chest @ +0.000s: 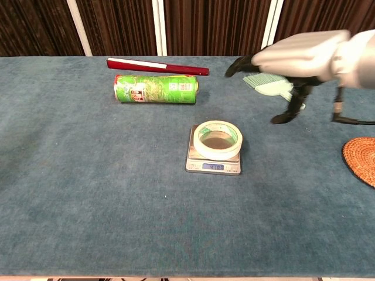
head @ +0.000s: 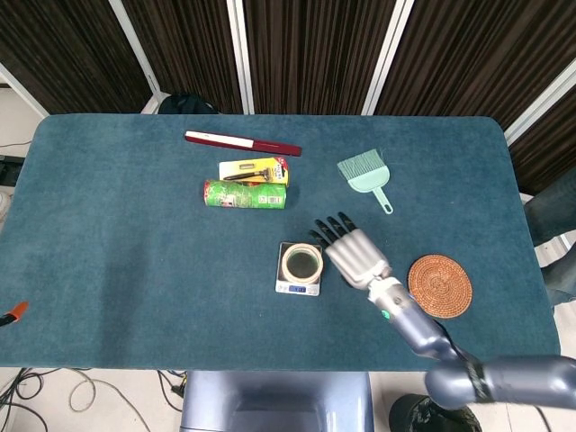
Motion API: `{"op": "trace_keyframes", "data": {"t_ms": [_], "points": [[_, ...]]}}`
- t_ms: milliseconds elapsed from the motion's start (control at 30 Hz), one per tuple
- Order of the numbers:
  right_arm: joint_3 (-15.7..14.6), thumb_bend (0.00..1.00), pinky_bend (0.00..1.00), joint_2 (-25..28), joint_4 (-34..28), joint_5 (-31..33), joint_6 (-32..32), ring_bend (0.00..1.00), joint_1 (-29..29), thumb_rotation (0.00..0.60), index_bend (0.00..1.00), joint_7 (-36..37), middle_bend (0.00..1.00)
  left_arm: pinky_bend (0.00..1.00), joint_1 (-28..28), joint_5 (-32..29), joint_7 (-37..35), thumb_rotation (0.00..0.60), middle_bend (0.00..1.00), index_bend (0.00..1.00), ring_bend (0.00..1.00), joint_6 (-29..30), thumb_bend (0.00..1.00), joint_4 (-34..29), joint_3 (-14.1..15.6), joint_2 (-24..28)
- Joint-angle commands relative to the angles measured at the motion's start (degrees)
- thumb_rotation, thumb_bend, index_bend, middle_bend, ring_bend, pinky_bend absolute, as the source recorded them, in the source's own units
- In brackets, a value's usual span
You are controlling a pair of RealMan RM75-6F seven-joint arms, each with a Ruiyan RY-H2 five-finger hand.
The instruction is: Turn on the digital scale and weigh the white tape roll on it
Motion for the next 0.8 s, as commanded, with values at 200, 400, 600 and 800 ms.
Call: {"op": "trace_keyframes", "data": {"t_ms": [200,400,600,800], "points": [[-17.6,0.32,0.02,8.2,2.2,-36.6,34.4,0.03,-31.8,0.6,0.04,19.7,0.01,0.0,0.0,-0.2,1.0,0.6,0.0,0.0,0.0,-0.2,0.03,-0.6,0.1,-0.2],[-16.1,0.32,0.01,4.6,12.2,-37.4,45.0,0.03,-42.8,0.6,0.03,20.7,0.01,0.0,0.1,-1.2,1.5,0.6,0.0,0.0,0.0,-0.8,0.03,-1.3,0.0,-0.1],[-13.5,0.32,0.01,5.1,14.0,-36.6,45.3,0.03,-45.0,0.6,0.02,19.5,0.01,0.0,0.1,-1.7,1.2,0.6,0.0,0.0,0.0,-1.4,0.03,-1.8,0.0,0.4],[-11.5,0.32,0.01,5.5,12.1,-35.4,41.8,0.03,-46.0,0.6,0.02,18.4,0.01,0.0,0.1,-1.1,1.0,0.6,0.0,0.0,0.0,-1.5,0.03,-1.9,0.3,0.5]]}}
